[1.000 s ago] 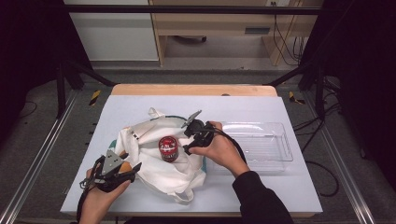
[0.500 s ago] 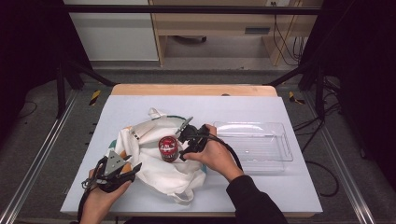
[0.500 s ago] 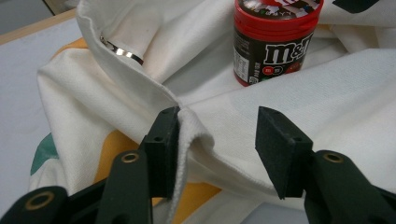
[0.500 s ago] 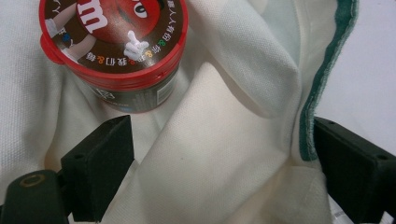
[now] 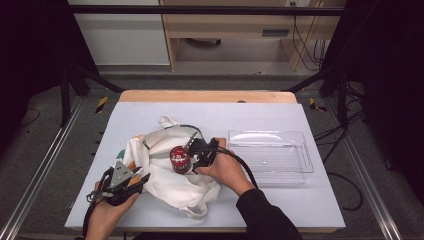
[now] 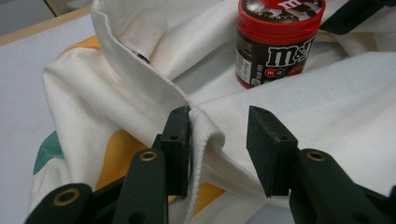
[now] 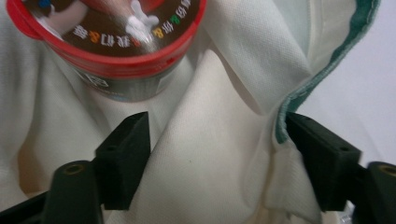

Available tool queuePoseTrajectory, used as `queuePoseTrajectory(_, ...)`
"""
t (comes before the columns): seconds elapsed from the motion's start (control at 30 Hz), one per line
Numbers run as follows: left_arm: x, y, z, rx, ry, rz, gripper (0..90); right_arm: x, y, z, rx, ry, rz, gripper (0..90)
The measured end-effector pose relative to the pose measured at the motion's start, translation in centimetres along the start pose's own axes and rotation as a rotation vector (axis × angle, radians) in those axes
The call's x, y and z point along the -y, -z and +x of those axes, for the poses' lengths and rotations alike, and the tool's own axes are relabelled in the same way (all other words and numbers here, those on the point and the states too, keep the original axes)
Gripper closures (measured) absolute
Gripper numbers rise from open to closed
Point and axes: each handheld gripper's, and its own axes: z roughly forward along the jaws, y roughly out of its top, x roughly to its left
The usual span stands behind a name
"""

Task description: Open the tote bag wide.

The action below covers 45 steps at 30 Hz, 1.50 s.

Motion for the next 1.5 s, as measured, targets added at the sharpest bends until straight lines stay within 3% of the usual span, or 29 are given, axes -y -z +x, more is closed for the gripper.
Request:
queuePoseTrajectory(0.33, 0.0, 0.1, 0.2, -0.003, -0.004, 0.007, 68.6, 0.2, 0.1, 0.0, -0.009, 0.014, 0.03, 70.2)
queuePoseTrajectory(0.53, 0.1, -0.1, 0.2, -0.014, -0.042, 0.039, 78.9, 0.2, 0.6, -0.6, -0.024, -0.013, 0.012, 78.5)
queuePoseTrajectory(0.73, 0.1, -0.1, 0.2, -0.032, -0.088, 0.086, 83.6, 0.3, 1.5, -1.5, -0.027, -0.059, -0.041, 80.8)
queuePoseTrajectory(0.9, 0.3, -0.2, 0.4, -0.037, -0.095, 0.109, 84.2, 0.6, 2.6, -2.5, -0.014, -0.097, -0.083, 81.5)
queuePoseTrajectory(1.1, 0.6, -0.2, 0.6, -0.038, -0.088, 0.118, 84.4, 0.9, 3.1, -4.3, 0.006, -0.137, -0.086, 81.8)
queuePoseTrajectory(1.23, 0.6, -0.1, 0.5, -0.035, -0.083, 0.1, 84.3, 0.8, 2.7, -4.4, -0.008, -0.141, -0.066, 81.2)
queuePoseTrajectory(1.5, 0.4, 0.0, 0.3, -0.024, -0.083, 0.079, 84.0, 1.0, 3.7, -3.6, -0.037, -0.122, -0.135, 60.1)
